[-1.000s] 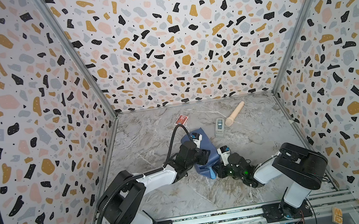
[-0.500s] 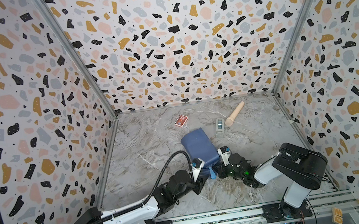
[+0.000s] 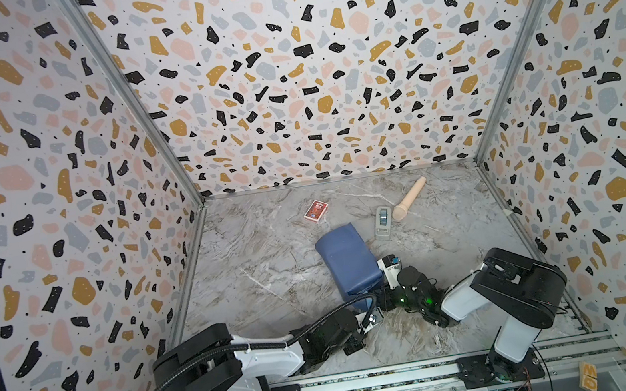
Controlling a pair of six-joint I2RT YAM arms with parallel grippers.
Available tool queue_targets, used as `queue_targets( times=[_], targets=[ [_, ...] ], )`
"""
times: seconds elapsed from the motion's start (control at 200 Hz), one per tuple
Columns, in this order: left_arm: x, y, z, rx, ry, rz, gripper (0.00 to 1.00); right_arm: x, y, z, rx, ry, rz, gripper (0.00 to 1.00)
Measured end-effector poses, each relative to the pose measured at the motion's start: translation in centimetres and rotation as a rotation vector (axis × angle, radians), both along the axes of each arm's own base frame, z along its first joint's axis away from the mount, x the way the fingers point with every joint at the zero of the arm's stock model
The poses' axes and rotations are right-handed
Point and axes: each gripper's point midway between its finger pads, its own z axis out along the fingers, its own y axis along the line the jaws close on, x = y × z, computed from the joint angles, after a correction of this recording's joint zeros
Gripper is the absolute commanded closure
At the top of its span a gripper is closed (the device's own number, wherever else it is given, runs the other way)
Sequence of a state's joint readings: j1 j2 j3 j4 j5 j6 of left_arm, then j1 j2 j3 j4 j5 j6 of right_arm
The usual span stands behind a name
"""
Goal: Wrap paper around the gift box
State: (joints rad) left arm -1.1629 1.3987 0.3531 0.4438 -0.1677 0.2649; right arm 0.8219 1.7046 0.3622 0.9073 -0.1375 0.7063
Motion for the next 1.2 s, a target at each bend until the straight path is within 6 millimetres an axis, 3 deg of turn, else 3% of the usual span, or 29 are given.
queue_targets(
  times=[0.185,0.791,1.201],
  targets=[
    [0.7,-0.1,-1.2,0.064,-0.058,-0.022,0.71,0.0,0.0,0.0,0.002,0.002,0.001,0.91],
    [3.7,-1.7,-1.3,0.052,-0.101,-0.038,0.76,0.1,-0.1,0.0,0.003,0.004,0.001,0.93],
    [3.9,-2.3,-1.6,0.039,-0.092,-0.071,0.94,0.1,-0.1,-0.1,0.002,0.004,0.000,0.94]
  ],
)
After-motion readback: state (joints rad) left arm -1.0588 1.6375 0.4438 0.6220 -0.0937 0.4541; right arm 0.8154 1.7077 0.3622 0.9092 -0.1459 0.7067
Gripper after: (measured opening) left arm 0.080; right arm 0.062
